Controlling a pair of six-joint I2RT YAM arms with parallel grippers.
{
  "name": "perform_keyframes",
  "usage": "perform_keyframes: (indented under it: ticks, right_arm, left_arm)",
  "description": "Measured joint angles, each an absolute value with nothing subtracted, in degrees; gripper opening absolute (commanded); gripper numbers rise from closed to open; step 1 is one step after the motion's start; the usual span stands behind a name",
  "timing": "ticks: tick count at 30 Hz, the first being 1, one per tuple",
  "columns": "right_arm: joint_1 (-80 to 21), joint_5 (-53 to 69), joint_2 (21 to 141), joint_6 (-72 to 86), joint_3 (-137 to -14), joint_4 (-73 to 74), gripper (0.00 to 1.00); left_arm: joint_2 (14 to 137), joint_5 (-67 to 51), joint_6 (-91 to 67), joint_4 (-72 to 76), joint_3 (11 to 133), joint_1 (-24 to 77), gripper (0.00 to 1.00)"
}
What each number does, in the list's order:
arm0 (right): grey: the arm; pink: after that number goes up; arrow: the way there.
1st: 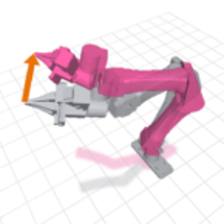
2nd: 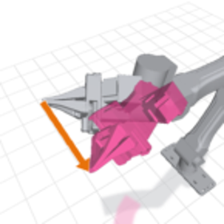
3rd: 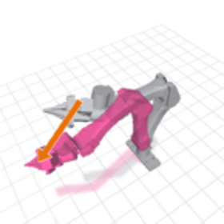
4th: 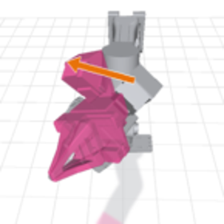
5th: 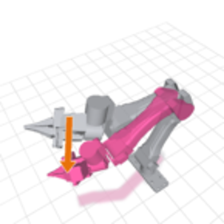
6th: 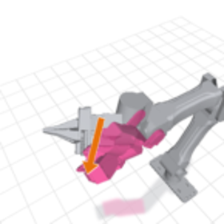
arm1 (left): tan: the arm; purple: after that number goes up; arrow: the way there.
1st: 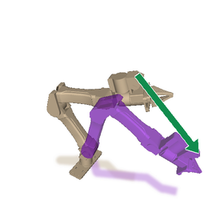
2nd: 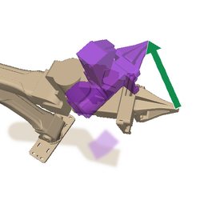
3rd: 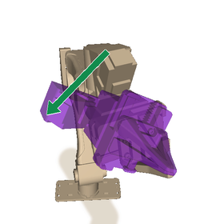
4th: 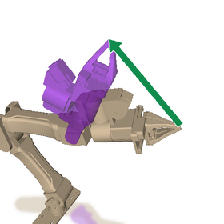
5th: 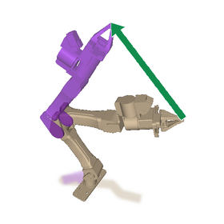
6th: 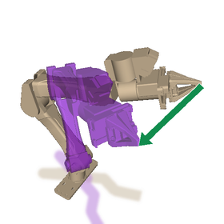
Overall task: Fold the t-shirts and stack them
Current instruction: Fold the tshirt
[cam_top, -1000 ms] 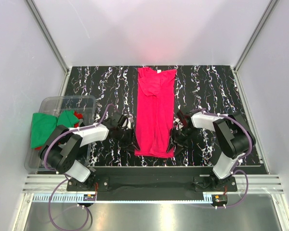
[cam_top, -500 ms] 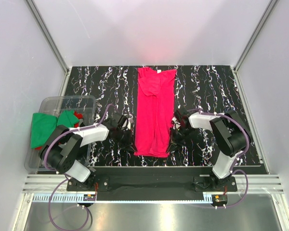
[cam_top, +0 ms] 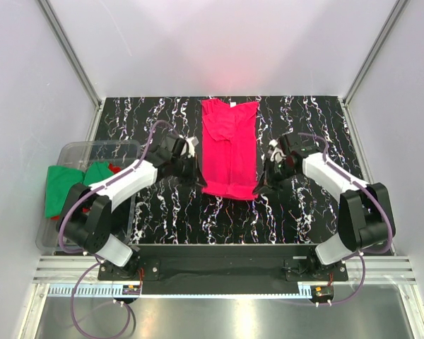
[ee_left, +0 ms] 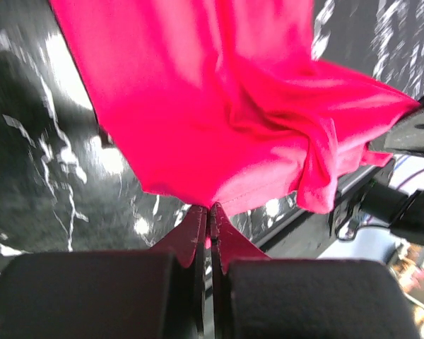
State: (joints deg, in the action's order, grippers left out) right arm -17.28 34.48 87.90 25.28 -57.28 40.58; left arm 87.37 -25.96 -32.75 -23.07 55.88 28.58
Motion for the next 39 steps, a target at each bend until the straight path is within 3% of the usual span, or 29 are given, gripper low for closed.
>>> perform_keyframes:
  ticks: [9,22,23,25,26,27,28,30,32,39]
  right_arm:
    - [-14.81,32.03,92.05,20.91,-71.55,41.47,0.0]
    - [-12.34,29.74,115.77,14.28,-93.54,40.62,0.0]
    - [-11.99,29.52,118.08,13.69,-96.12,40.75,0.01]
    - [-11.49,29.32,121.75,12.78,-99.74,40.07,0.13]
    - [-11.38,29.26,123.52,12.23,-101.38,40.1,0.13]
    - [-11.16,28.88,125.12,11.68,-102.87,40.05,0.23]
    - [-11.09,28.38,126.41,11.4,-103.79,39.72,0.33]
    - [-11.07,26.87,128.07,10.44,-104.99,39.57,0.48]
    - [-11.0,25.41,128.42,9.08,-105.32,39.66,0.54]
    - [-8.93,25.15,119.92,7.16,-99.42,40.53,0.57]
  left_arm:
    - [93.01,-23.35,-29.39,-24.49,69.01,26.96,0.0]
    - [111.18,-21.3,-25.65,-24.34,85.34,22.15,0.0]
    - [112.75,-21.23,-25.34,-24.4,86.67,21.67,0.0]
    - [115.85,-21.12,-24.75,-24.36,89.62,20.84,0.02]
    - [117.47,-21.06,-24.36,-24.23,91.29,20.45,0.04]
    - [119.11,-20.93,-23.99,-24.08,92.92,20.03,0.11]
    - [120.33,-20.8,-23.66,-23.73,94.15,19.7,0.32]
    - [121.95,-20.32,-22.87,-23.0,95.53,19.09,0.41]
    - [122.26,-19.66,-22.31,-22.87,95.7,18.79,0.51]
    - [116.42,-21.37,-22.02,-23.22,90.48,18.28,0.6]
